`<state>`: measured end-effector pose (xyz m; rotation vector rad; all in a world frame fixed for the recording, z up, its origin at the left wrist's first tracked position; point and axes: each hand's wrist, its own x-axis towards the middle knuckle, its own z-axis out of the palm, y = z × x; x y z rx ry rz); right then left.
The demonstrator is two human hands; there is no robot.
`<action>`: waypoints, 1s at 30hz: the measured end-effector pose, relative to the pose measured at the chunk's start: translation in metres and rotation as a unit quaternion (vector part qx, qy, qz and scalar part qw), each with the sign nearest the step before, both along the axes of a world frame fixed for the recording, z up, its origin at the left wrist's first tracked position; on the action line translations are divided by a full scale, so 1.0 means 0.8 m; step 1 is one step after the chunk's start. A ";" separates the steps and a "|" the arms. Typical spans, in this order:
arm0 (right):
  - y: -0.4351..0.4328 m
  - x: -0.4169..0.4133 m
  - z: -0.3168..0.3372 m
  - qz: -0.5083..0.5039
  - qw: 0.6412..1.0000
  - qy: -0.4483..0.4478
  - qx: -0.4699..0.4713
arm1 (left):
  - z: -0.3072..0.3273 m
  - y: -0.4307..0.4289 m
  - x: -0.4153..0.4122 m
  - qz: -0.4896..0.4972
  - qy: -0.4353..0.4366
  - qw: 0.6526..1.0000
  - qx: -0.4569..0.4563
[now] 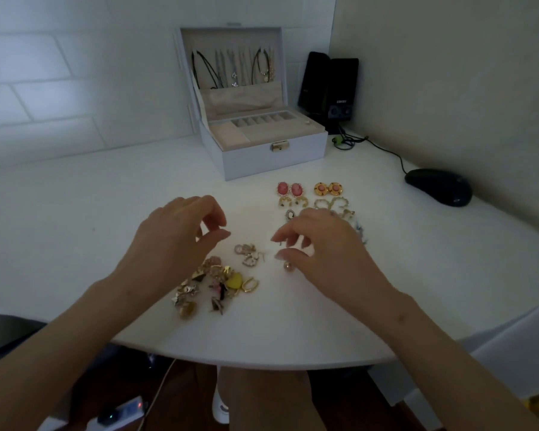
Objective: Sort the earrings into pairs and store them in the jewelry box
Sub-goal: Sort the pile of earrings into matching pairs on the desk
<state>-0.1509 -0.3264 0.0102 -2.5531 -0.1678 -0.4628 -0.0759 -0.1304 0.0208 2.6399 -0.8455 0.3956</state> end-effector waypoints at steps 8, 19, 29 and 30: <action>0.041 0.046 0.018 0.071 0.977 0.114 -0.167 | -0.012 0.019 -0.016 -0.151 0.105 0.982 0.050; 0.071 0.069 0.014 0.093 0.969 0.154 -0.168 | -0.030 0.048 0.004 -0.161 0.084 0.981 0.071; 0.068 0.047 0.041 0.106 0.972 0.171 -0.118 | -0.012 0.089 0.022 -0.087 0.122 0.988 -0.034; 0.064 0.040 0.043 0.110 0.967 0.193 -0.122 | -0.010 0.093 0.025 -0.078 0.113 0.989 -0.045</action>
